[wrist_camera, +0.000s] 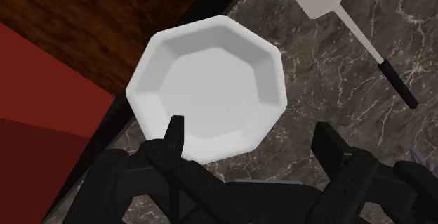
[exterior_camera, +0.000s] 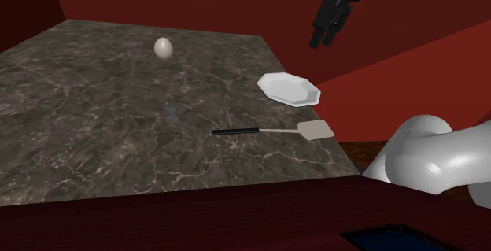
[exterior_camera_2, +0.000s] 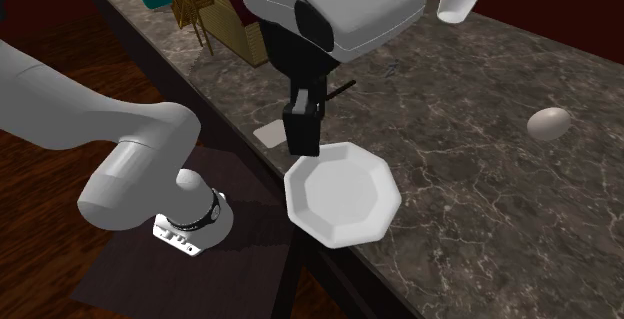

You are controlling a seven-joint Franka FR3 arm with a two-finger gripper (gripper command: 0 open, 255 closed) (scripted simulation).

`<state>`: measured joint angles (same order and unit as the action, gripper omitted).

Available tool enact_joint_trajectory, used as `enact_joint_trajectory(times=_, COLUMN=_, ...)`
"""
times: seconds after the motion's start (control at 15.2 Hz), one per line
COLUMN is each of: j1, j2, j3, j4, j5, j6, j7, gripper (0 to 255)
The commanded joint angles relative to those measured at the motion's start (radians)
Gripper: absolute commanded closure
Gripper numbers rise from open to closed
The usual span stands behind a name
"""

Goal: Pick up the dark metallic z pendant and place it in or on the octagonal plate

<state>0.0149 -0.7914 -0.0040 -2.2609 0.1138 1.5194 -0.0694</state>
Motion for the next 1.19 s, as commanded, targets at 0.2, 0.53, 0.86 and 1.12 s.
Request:
enact_joint_trajectory(times=0.2, j1=0.028, j2=0.072, j3=0.057, j4=0.029, j5=0.018, j6=0.04, j7=0.022, gripper=0)
enact_joint_trajectory(times=0.53, j1=0.068, j2=0.203, j3=0.15, j4=0.094, j5=0.033, j6=0.099, j7=0.061, gripper=0)
enact_joint_trajectory(times=0.86, j1=0.1, j2=0.346, j3=0.242, j4=0.181, j5=0.026, j6=0.146, j7=0.105, gripper=0)
enact_joint_trajectory(times=1.12, j1=0.124, j2=0.469, j3=0.315, j4=0.266, j5=0.0, j6=0.173, j7=0.148, gripper=0)
